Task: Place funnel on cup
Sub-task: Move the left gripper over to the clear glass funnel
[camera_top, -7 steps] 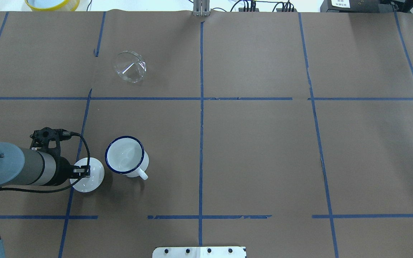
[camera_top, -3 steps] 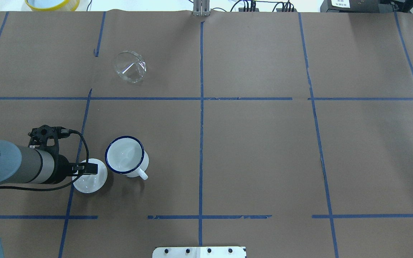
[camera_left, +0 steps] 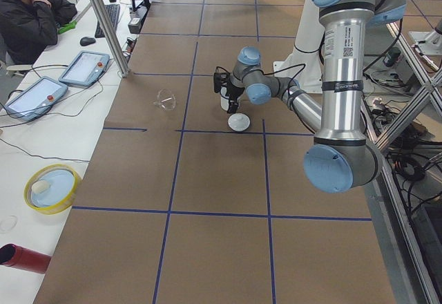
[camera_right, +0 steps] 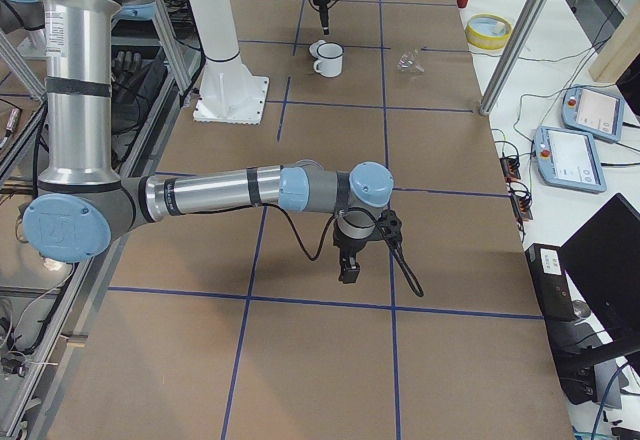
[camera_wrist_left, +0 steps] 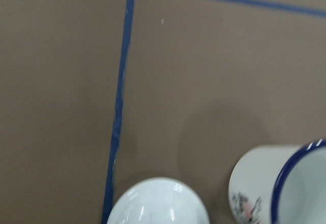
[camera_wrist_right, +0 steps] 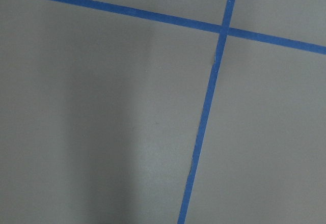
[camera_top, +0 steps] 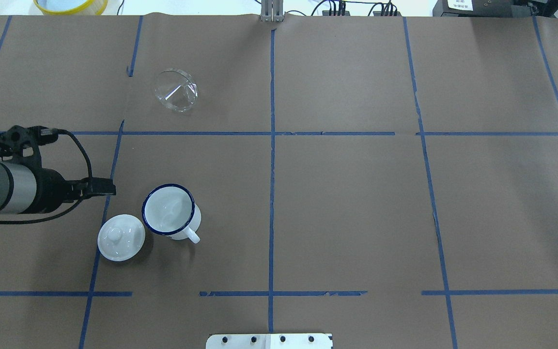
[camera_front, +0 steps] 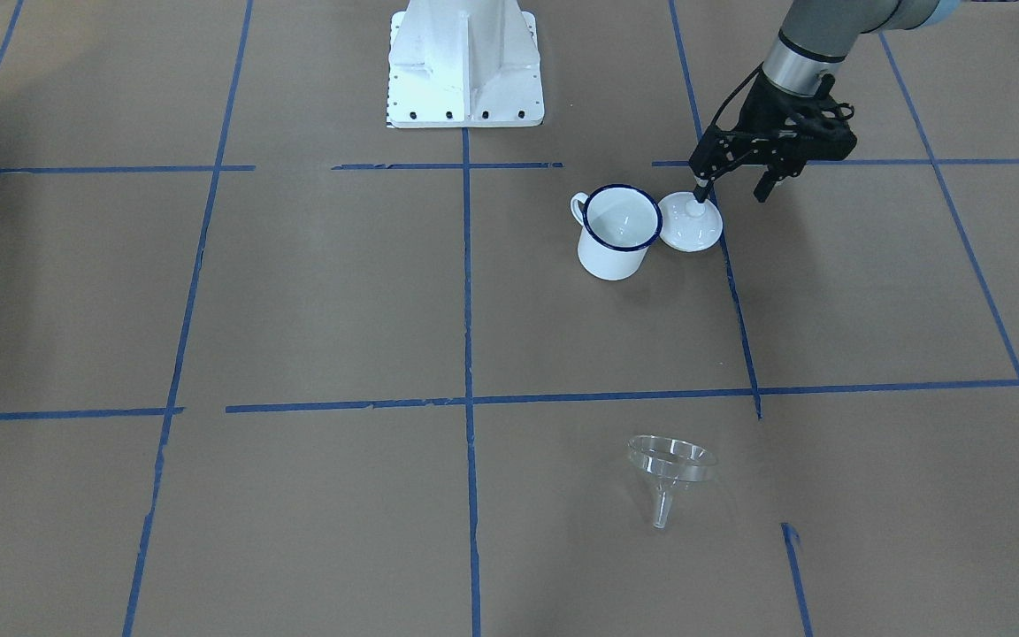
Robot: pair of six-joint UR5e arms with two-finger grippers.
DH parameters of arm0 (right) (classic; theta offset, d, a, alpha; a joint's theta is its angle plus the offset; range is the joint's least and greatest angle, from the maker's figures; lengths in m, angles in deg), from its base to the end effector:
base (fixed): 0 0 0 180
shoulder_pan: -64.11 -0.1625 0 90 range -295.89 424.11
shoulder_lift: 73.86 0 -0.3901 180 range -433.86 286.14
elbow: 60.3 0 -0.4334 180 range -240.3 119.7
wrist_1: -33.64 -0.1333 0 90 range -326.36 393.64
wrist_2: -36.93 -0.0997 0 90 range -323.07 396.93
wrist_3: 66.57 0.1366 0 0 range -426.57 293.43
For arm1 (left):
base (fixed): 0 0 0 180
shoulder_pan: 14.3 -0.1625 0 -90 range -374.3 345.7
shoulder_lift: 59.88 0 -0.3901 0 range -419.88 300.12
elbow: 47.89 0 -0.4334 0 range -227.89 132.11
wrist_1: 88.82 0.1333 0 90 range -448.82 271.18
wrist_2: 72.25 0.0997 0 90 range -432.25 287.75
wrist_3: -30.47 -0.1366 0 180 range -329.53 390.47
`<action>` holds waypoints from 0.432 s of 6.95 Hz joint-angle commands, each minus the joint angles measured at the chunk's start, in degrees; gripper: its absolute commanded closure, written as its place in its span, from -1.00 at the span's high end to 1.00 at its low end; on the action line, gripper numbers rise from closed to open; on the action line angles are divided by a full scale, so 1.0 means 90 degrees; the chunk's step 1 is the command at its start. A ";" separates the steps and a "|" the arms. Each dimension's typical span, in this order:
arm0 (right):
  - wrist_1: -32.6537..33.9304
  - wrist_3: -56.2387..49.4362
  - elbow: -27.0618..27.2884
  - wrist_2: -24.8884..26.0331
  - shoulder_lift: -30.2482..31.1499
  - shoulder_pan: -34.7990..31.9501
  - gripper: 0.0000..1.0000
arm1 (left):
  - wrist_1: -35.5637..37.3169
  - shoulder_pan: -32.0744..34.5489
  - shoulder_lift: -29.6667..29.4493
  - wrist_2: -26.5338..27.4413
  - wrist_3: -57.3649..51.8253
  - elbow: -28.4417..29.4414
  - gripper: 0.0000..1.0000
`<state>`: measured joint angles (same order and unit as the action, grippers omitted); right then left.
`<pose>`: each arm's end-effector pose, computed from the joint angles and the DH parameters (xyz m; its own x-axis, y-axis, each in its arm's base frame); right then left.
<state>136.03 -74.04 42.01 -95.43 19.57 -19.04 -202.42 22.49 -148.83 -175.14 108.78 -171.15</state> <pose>-0.0185 -0.4996 0.5919 0.7168 -0.1756 0.6748 0.2141 0.9765 0.0267 0.3594 -0.3972 0.3139 0.5290 -0.1490 -0.8354 0.3358 0.9409 0.0448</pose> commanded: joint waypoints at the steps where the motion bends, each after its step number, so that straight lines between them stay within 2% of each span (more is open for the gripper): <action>1: 0.0000 0.0000 -0.0001 0.0000 0.0000 0.0000 1.00 | -0.0548 0.0568 -0.0970 0.0044 0.1681 0.0566 1.00; 2: 0.0000 0.0000 -0.0001 0.0000 0.0000 0.0000 1.00 | -0.0590 0.0696 -0.1566 0.0083 0.2463 0.1083 1.00; 3: 0.0000 0.0000 0.0009 0.0000 0.0000 0.0000 1.00 | -0.0630 0.0697 -0.2084 0.0499 0.3273 0.1716 1.00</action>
<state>136.03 -74.04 42.01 -95.43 19.57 -19.04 -207.30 28.07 -161.69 -173.58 129.48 -161.92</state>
